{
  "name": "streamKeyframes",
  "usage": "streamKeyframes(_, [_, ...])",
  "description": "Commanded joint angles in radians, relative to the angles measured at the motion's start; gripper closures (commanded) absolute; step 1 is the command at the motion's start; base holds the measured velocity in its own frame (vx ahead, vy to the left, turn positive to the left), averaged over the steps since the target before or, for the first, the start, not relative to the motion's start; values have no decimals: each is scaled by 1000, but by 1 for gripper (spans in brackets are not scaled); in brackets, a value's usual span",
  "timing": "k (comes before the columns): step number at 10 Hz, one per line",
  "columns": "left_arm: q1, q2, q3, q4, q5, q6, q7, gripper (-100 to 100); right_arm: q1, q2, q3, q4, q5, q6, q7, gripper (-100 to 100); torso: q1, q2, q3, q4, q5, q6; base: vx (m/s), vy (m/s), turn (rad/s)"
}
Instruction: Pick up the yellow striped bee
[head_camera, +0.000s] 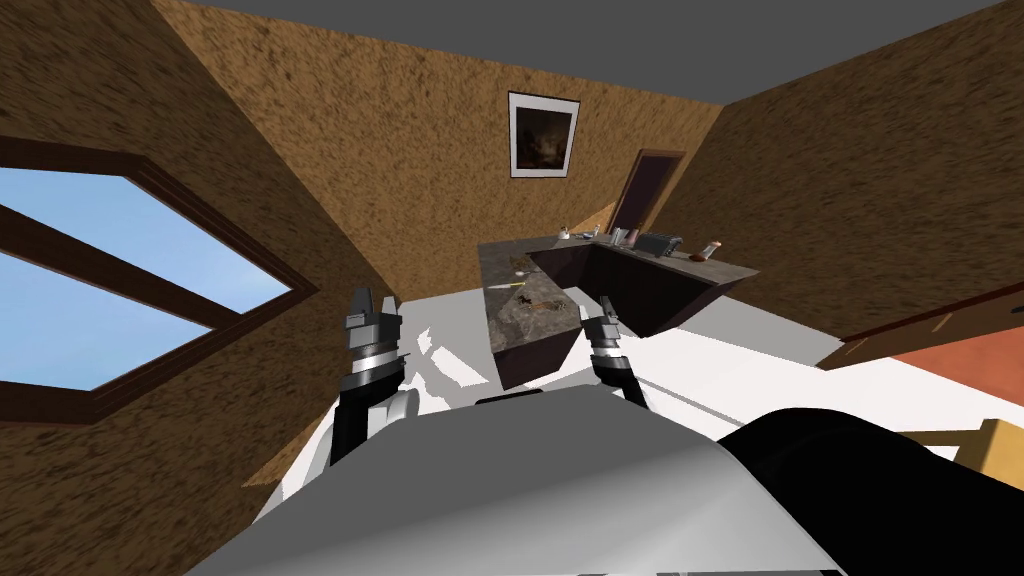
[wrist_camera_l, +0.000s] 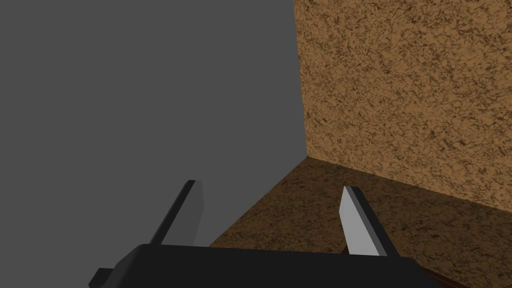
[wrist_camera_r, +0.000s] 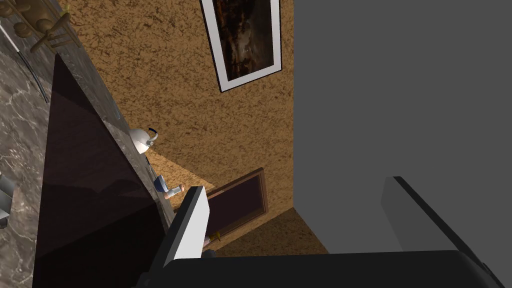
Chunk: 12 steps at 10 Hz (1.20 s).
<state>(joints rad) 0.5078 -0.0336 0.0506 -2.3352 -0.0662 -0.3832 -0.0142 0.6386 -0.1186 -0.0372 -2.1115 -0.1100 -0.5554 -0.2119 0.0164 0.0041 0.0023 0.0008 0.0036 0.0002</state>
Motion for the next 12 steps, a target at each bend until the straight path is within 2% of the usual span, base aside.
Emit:
streamKeyframes(1, [0,0,0,0,0,0,0,0,21,-17,-6,-5,-33,21,-11,-100,0,0,0,0,0,0,-16,176,-37])
streamKeyframes(3, [0,0,0,0,0,0,0,0,84,-73,-28,49,-105,50,-44,-100,-5,-3,-2,-1,-1,0,-5,201,-93])
streamKeyframes(4, [0,0,0,0,0,0,0,0,84,-73,-28,49,-127,50,-44,-100,-1,-4,-2,-1,0,0,6,200,-51])
streamKeyframes(5, [0,0,0,0,0,0,0,0,118,-102,-40,78,-158,69,-62,-100,-3,-5,-3,-1,0,0,6,221,-56])
streamKeyframes(6, [0,0,0,0,0,0,0,0,118,-102,-40,78,-181,69,-62,-100,-2,-5,-3,-1,0,0,15,166,-56])
streamKeyframes(7, [0,0,0,0,0,0,0,0,153,-132,-53,110,-217,90,-81,-100,-5,-6,-3,-1,-1,0,-7,149,-72])
streamKeyframes(8, [0,0,0,0,0,0,0,0,153,-132,-53,110,-239,90,-81,-100,-6,-4,-3,-1,-1,0,-4,139,-47])
streamKeyframes(9, [0,0,0,0,0,0,0,0,189,-163,-65,140,-269,114,-101,-100,-7,-5,-3,-1,-1,-1,9,186,-53])
streamKeyframes(10, [0,0,0,0,0,0,0,0,189,-163,-65,142,-300,114,-101,-100,-5,-5,-3,-1,-1,0,9,169,-56])
streamKeyframes(11, [0,0,0,0,0,0,0,0,226,-194,-79,177,-331,140,-122,-100,-5,-6,-3,-1,-1,-1,20,209,-64])
streamKeyframes(12, [0,0,0,0,0,0,0,0,226,-194,-79,177,-363,140,-122,-100,-3,-6,-3,-1,0,0,42,182,-49])
